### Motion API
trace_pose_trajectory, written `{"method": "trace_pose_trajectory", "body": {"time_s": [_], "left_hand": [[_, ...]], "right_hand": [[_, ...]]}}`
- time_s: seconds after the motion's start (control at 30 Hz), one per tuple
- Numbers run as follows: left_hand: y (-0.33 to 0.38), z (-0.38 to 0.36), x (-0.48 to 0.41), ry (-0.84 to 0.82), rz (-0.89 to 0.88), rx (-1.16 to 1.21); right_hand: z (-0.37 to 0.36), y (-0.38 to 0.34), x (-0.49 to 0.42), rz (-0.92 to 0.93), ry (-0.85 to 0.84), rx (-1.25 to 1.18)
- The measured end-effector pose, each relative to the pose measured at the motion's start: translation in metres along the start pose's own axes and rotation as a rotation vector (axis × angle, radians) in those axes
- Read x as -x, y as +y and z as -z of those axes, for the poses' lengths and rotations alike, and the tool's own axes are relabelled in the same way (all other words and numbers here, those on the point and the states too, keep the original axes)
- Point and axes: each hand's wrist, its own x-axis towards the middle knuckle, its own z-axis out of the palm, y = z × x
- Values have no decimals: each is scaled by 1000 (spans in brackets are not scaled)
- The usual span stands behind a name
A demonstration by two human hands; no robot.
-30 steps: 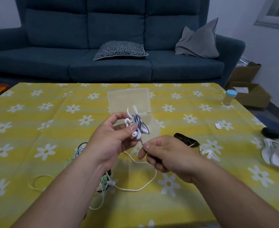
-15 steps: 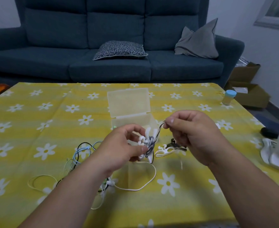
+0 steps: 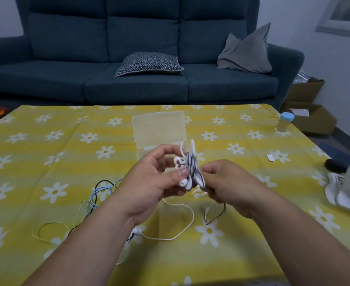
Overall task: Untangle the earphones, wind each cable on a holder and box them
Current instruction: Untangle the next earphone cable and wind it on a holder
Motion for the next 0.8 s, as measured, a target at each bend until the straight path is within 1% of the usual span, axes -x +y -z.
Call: {"method": "trace_pose_trajectory", "body": {"time_s": [0.07, 0.17, 0.23, 0.27, 0.47, 0.53, 0.67, 0.73, 0.8], "left_hand": [[1, 3, -3, 118, -40, -9], [-1, 10, -6, 224, -47, -31], [-2, 14, -7, 256, -33, -56], [-3, 16, -8, 260, -23, -83], [-8, 14, -6, 188, -7, -324], [-8, 12, -4, 133, 9, -387], [-8, 11, 0, -50, 74, -432], [-7, 11, 1, -128, 118, -391], [-5, 9, 3, -181, 142, -328]], "right_hand": [[-4, -3, 4, -4, -116, -15], [-6, -8, 10, 15, -260, -52], [-6, -11, 12, 35, -308, -61], [-5, -13, 13, 50, -305, -77], [5, -24, 15, 143, -141, -265], [8, -24, 13, 154, -67, -279], [12, -19, 9, 188, 133, -165], [14, -16, 7, 199, 207, -91], [15, -13, 5, 195, 249, -81]]}}
